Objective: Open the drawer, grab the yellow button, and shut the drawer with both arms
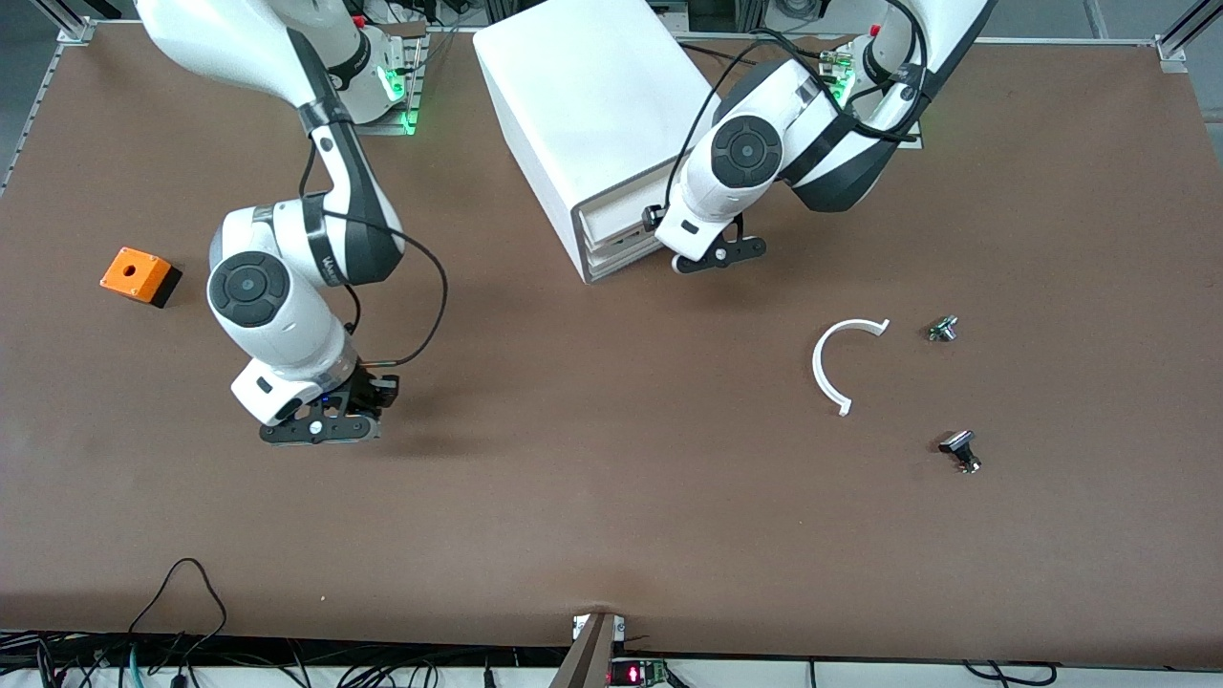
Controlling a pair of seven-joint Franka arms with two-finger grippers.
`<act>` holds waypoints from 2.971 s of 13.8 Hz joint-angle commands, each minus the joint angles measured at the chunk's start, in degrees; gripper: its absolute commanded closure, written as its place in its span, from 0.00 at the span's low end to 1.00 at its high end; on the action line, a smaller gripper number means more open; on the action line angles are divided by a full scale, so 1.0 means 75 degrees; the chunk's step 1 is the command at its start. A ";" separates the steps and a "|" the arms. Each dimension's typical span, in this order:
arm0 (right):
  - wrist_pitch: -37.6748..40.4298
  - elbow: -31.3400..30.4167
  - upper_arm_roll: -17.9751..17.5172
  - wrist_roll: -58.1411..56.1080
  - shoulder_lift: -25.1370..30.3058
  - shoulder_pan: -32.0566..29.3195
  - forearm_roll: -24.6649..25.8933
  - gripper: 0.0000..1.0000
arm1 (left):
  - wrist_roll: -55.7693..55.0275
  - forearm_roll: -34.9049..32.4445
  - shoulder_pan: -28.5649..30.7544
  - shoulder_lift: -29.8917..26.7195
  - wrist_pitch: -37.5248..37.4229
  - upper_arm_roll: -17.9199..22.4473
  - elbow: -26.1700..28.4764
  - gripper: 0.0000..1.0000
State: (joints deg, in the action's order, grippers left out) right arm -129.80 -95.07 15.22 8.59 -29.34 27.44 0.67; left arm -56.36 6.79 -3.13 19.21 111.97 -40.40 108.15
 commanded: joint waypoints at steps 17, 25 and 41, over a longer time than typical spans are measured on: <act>-0.3412 -0.2570 0.0397 -0.1262 -0.0342 -0.0998 -0.0358 1.00 | 0.0178 -0.0844 0.0545 -0.0007 -0.1287 -0.0215 -0.1409 0.01; -0.1426 -0.1202 0.0326 -0.1250 -0.0389 -0.0916 -0.0862 0.00 | 0.3702 -0.1513 0.2291 -0.0066 -0.3349 -0.0156 -0.3365 0.01; 0.3734 0.0874 0.0303 -0.0761 0.2282 -0.0764 -0.1168 0.00 | 0.7549 -0.0941 -0.0158 -0.3289 -0.1204 0.5035 -0.0578 0.01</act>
State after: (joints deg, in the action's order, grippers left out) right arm -105.46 -89.89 17.77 0.41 -14.30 21.84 -7.26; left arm -0.82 -1.05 -4.66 -3.42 104.23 -2.69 101.84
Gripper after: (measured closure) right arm 0.000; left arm 0.009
